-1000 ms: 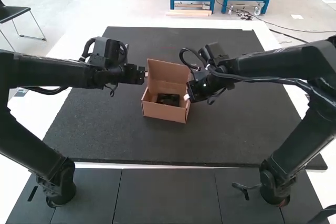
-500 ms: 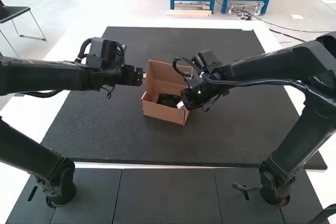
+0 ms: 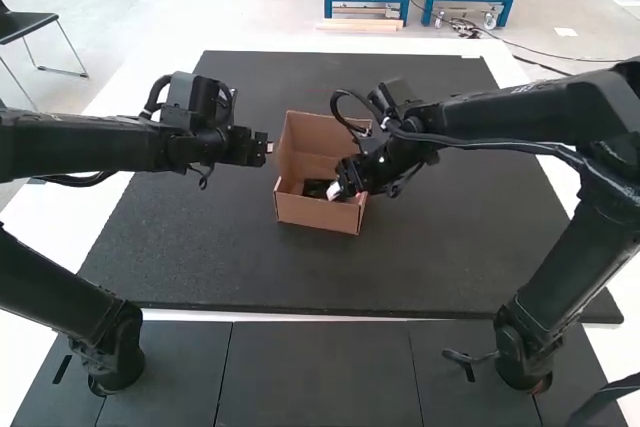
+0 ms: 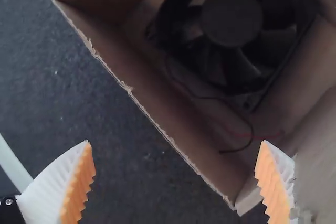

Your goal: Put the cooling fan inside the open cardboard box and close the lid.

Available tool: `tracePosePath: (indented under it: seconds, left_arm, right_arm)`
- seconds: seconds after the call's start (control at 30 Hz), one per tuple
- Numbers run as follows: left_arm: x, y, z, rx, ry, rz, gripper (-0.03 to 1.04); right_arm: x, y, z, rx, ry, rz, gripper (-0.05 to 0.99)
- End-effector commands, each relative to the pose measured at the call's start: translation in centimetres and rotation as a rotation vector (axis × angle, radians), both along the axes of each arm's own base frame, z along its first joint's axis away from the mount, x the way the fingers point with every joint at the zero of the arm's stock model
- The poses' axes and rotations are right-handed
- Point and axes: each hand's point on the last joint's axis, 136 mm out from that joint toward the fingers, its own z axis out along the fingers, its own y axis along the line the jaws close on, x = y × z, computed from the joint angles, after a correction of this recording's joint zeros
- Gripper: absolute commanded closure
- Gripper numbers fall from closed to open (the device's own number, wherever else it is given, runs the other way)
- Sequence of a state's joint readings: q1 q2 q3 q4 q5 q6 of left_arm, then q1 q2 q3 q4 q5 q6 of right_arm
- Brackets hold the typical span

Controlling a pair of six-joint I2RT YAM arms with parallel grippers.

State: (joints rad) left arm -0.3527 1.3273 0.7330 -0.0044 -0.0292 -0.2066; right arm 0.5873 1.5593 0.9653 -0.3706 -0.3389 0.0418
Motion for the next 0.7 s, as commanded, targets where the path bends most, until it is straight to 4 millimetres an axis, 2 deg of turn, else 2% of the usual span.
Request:
tracePosePath:
  seconds: [0.0,0.23,0.33,0.5,0.67]
  left_arm:
    - [0.7,0.2,3.0,-0.006,-0.073,0.001,0.05]
    - [1.2,-0.1,3.8,-0.009,-0.095,0.006,0.05]
    - [1.5,-0.2,4.1,-0.013,-0.106,0.005,0.05]
    - [1.9,-0.4,4.9,-0.019,-0.120,0.005,0.05]
    - [2.0,-0.4,5.1,-0.021,-0.129,0.007,0.05]
  right_arm:
    - [0.8,0.5,1.7,0.036,-0.018,0.009,0.23]
    - [-0.3,0.7,3.3,0.058,0.024,0.043,0.23]
    - [-0.9,0.6,3.2,0.050,0.042,0.062,0.23]
    - [-3.6,0.9,2.9,0.078,0.153,0.115,0.23]
    - [-5.7,0.2,2.8,0.048,0.204,0.183,0.23]
